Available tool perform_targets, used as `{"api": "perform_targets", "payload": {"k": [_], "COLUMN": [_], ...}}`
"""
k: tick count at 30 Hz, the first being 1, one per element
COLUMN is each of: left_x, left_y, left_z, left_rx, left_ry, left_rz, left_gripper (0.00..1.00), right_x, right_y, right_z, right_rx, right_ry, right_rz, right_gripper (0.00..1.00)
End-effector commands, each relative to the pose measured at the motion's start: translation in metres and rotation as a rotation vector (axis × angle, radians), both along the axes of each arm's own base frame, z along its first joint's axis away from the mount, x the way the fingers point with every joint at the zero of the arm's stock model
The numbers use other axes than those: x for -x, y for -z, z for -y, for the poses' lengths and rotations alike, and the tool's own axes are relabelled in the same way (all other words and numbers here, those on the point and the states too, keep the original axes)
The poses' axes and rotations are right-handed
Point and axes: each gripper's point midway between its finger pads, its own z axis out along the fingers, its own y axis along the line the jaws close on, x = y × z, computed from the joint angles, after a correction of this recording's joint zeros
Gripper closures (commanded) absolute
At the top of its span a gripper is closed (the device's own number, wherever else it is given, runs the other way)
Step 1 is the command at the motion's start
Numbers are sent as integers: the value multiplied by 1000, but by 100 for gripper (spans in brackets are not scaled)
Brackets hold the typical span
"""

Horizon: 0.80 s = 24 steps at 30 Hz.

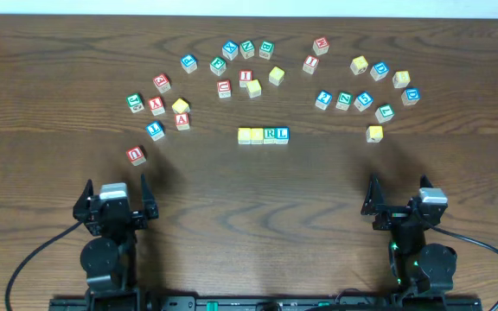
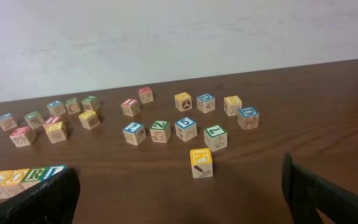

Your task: Spell out CORL

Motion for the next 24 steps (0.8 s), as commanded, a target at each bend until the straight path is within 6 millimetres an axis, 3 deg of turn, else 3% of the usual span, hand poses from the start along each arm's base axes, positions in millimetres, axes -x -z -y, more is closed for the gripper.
{"api": "perform_targets", "payload": {"k": [1, 24], "left_x": [1, 3], "left_y": [9, 12], "left_z": [2, 1], "left_rx": [-80, -91], "left_ry": [23, 17], "left_rz": [-21, -35], "left_gripper": [2, 2], "right_x": [0, 0], "right_y": [1, 1], "right_z": [1, 1], "right_rx": [14, 14], "right_ry": [2, 2], "right_rz": [1, 1], "right_gripper": [1, 1]}}
